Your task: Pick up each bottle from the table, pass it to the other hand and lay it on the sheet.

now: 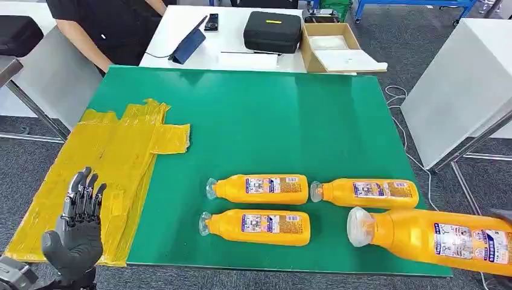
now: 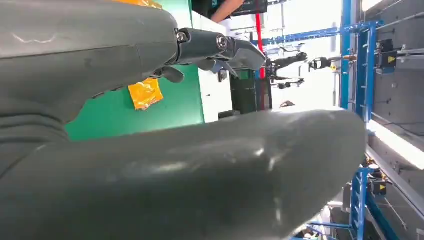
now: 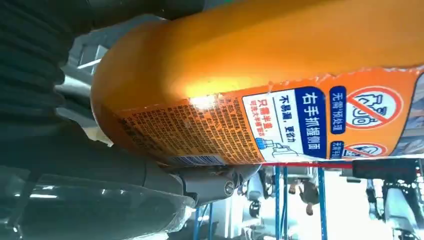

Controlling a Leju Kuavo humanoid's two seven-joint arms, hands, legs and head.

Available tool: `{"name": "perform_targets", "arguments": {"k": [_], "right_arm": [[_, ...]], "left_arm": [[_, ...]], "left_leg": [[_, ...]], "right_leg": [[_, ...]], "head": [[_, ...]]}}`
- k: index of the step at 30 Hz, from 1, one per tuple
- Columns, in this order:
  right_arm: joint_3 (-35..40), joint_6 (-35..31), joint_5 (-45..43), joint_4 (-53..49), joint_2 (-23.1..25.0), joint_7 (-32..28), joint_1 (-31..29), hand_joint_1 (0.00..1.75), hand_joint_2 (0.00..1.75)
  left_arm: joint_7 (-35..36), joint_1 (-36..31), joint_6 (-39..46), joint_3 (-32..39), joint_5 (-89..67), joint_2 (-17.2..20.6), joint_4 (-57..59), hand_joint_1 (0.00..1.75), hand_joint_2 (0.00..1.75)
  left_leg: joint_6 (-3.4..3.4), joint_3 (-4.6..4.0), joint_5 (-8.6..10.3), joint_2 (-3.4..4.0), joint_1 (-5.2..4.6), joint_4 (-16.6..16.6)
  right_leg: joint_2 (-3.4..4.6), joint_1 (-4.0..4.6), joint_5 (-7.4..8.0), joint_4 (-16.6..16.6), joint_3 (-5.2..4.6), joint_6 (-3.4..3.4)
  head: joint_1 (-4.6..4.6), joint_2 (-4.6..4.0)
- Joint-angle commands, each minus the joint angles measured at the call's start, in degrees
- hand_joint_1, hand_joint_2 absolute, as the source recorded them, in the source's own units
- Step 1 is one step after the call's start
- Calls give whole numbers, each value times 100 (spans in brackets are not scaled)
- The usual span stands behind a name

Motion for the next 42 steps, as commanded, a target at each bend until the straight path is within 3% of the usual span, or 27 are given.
{"name": "perform_targets", "arguments": {"k": [1,2,3,6,7,9,10,12,16,19,23,24,25,31,38,42], "right_arm": [[1716,-932,-465,980,-976,509,-1082,175,175],[2102,-1145,-593,1176,-1190,628,-1313,175,175],[2428,-1300,-698,1347,-1331,710,-1527,175,175],[3550,-1641,-1010,2008,-1483,725,-2426,175,175],[4076,-1677,-1103,2408,-1332,727,-3022,175,175],[5028,-1817,-877,3105,-705,790,-4010,175,175],[5579,-1920,-625,3544,-162,972,-4535,175,175],[6178,-2194,-416,4081,452,1419,-5067,175,175],[6460,-2458,-506,4252,839,1839,-5052,175,175],[6512,-2567,-547,4206,1163,1991,-4911,175,175],[6524,-2588,-527,4144,1211,2028,-4890,175,175],[6469,-2563,-545,4088,1347,2064,-4841,175,175],[6514,-2547,-517,4056,1420,2075,-4837,175,175],[6589,-2563,-383,3714,2084,2306,-4826,175,175],[6567,-2549,-393,3702,2055,2318,-4825,175,175],[6641,-2501,-421,3693,2354,2295,-4999,175,175]], "left_arm": [[353,-416,-189,-483,792,39,611,0,0],[380,-483,-144,-633,904,129,679,0,0],[375,-499,-106,-744,1054,172,709,0,175],[371,-313,-43,-1103,1558,248,637,0,175],[354,-300,17,-1256,1647,266,635,0,175],[386,-393,186,-1489,1766,276,669,0,175],[427,-488,234,-1611,1818,279,717,0,175],[493,-724,213,-1816,1814,297,884,0,175],[672,-1419,176,-2066,1689,216,1448,0,175],[759,-1839,131,-2214,1680,160,1785,0,175],[755,-1880,123,-2253,1680,160,1820,0,175],[727,-1960,213,-2323,1571,171,1878,0,175],[717,-2023,243,-2363,1537,159,1932,0,175],[699,-2461,525,-2591,1460,39,2397,0,175],[698,-2451,528,-2592,1464,50,2388,0,175],[723,-2627,618,-2651,1448,15,2541,0,175]], "left_leg": [[-27,24,0,21,6,-12],[-23,21,1,26,7,-13],[-17,20,1,29,7,-11],[-31,33,6,58,11,-18],[-19,31,10,53,10,-15],[-21,36,17,75,18,-21],[-15,36,16,69,23,-17],[-22,45,29,81,29,-31],[-30,47,41,79,21,-27],[-21,23,57,35,18,-15],[-24,6,55,25,14,-8],[-52,18,52,27,20,-14],[-26,1,55,22,13,-7],[-24,-30,57,22,12,-3],[-34,-29,53,14,13,2],[-39,-26,50,10,14,5]], "right_leg": [[44,2,12,-14,17,-14],[47,5,16,-16,19,-12],[43,7,15,-14,18,-8],[83,9,30,-23,24,-14],[68,10,27,-19,26,-5],[95,17,43,-31,31,-4],[82,23,44,-30,36,-2],[104,29,63,-45,40,-17],[102,20,60,-22,25,-19],[51,18,48,-7,15,-12],[35,13,42,17,3,-6],[58,16,43,13,9,-22],[33,11,40,22,-3,-6],[32,11,42,28,-33,-6],[33,11,37,32,-32,-10],[33,10,34,34,-28,-13]], "head": [[0,0],[0,0],[0,0],[2,0],[0,0],[2,0],[2,0],[0,0],[0,0],[2,0],[0,0],[-2,0],[0,0],[2,0],[2,0],[0,0]]}}
